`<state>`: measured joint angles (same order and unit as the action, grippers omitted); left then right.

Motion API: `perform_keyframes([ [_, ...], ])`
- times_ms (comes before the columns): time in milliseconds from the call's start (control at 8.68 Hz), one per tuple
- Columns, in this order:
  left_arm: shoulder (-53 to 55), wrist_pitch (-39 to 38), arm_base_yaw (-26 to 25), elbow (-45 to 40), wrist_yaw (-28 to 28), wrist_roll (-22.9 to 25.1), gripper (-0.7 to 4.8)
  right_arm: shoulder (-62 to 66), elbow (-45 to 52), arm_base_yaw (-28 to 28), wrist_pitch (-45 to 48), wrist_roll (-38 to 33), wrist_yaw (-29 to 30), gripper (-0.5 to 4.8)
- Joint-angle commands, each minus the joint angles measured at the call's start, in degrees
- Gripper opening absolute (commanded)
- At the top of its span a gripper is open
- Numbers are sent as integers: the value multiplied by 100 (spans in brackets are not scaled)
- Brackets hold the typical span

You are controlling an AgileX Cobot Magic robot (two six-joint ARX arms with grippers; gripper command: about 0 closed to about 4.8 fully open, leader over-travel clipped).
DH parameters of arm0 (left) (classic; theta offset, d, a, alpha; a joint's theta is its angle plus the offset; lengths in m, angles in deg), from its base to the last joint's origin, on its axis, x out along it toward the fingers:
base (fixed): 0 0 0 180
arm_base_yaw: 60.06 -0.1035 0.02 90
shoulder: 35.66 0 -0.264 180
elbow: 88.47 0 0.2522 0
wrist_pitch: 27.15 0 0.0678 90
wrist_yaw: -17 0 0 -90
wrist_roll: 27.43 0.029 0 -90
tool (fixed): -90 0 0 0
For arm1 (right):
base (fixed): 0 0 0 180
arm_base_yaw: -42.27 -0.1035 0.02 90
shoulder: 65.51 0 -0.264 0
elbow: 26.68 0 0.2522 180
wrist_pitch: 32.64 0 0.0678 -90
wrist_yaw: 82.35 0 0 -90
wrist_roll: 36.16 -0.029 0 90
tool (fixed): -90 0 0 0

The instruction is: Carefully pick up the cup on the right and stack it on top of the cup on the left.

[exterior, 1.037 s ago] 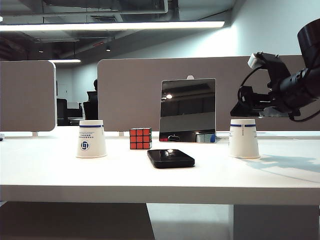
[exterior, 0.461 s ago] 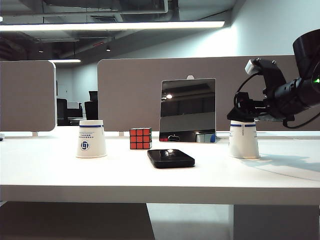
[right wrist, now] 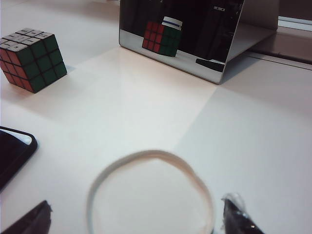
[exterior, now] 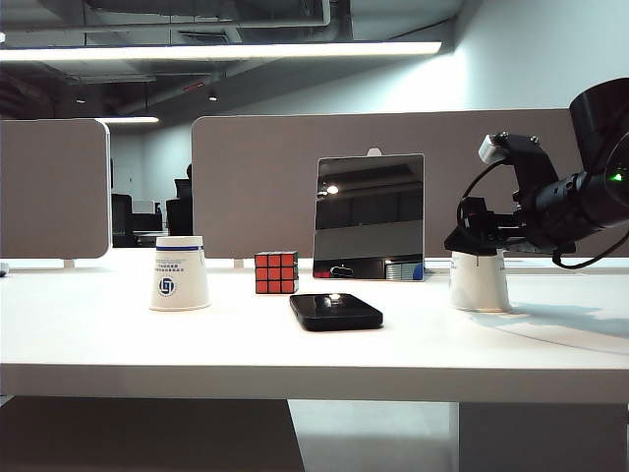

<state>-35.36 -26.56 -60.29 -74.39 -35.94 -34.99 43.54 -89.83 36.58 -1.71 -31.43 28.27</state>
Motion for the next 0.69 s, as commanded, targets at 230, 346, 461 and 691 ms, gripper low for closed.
perform_keyframes([
  [230,2,79,2,11,4,-22,61,-11,-31,0,356,-33,4,363],
  [346,2,79,2,11,4,-22,61,-11,-31,0,356,-33,4,353],
  [461,0,79,2,11,4,-22,61,-11,-31,0,356,-33,4,330],
  [691,0,79,2,11,4,-22,61,-11,-31,0,356,-33,-9,322],
])
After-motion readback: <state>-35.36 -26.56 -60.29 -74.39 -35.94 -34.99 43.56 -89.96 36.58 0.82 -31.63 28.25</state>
